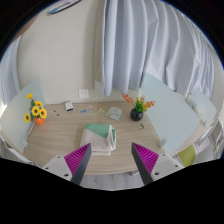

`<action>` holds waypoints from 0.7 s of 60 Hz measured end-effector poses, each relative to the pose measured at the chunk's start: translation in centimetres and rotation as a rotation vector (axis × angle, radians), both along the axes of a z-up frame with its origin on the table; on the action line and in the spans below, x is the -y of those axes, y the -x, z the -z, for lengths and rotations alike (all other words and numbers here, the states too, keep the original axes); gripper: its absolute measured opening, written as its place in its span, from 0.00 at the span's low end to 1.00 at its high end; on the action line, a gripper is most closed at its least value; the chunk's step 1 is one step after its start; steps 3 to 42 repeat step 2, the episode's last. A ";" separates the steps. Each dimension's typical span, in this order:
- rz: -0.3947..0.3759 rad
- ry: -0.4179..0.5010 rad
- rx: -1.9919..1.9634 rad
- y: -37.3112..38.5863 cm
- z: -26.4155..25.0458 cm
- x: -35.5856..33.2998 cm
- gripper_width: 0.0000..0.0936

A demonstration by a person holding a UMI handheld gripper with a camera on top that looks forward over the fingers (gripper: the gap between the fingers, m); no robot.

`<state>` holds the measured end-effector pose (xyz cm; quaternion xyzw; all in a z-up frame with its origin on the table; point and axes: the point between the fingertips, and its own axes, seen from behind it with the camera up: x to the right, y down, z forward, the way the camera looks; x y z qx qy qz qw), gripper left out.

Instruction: Fold towel

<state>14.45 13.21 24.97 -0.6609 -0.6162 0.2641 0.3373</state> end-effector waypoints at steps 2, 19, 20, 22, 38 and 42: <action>-0.002 0.007 -0.003 0.1 0.1 0.1 0.91; -0.002 0.007 -0.003 0.1 0.1 0.1 0.91; -0.002 0.007 -0.003 0.1 0.1 0.1 0.91; -0.002 0.007 -0.003 0.1 0.1 0.1 0.91; -0.002 0.007 -0.003 0.1 0.1 0.1 0.91; -0.002 0.007 -0.003 0.1 0.1 0.1 0.91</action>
